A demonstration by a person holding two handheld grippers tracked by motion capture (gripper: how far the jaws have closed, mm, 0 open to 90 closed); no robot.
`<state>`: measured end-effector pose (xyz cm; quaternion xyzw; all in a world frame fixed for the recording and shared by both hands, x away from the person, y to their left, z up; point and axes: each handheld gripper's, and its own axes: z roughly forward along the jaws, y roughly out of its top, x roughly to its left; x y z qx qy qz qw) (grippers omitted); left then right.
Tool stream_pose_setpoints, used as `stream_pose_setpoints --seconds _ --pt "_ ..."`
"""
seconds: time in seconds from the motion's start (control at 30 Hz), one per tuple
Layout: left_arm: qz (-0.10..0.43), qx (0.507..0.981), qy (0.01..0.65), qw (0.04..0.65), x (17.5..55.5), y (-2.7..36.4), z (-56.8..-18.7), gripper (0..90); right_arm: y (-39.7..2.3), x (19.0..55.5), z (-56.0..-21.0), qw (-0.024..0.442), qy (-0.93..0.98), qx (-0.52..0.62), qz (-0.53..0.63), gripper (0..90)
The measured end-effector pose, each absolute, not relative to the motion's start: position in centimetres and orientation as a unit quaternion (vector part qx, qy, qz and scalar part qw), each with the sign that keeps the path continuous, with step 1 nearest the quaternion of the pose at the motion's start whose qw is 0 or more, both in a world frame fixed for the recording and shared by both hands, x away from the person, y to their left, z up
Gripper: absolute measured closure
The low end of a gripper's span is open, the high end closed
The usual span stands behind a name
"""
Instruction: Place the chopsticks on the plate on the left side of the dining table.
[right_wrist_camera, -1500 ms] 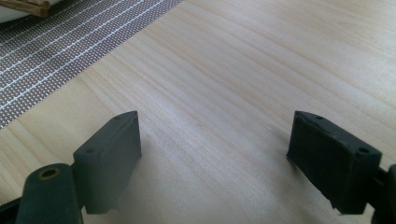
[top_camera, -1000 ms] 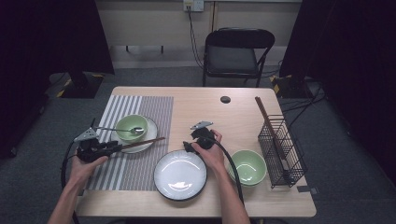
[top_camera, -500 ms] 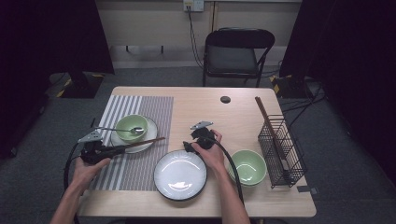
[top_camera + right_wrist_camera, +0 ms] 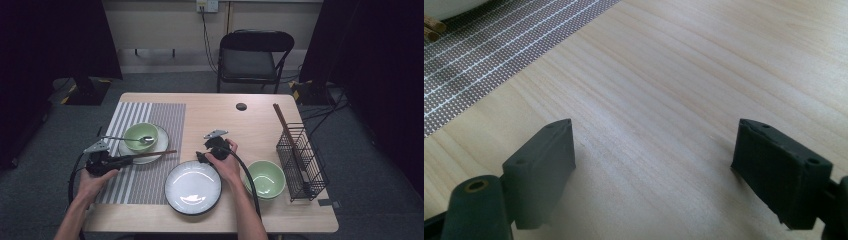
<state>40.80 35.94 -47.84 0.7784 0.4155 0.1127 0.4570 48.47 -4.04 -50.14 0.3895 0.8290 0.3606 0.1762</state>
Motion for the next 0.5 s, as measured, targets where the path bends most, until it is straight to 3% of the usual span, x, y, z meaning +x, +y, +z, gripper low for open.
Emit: stream_pose_setpoints --seconds 0.5 --pt "0.119 0.777 0.418 0.455 40.89 35.99 -47.92 77.6 -4.03 48.45 -50.14 0.177 0.829 0.390 0.360 16.3"
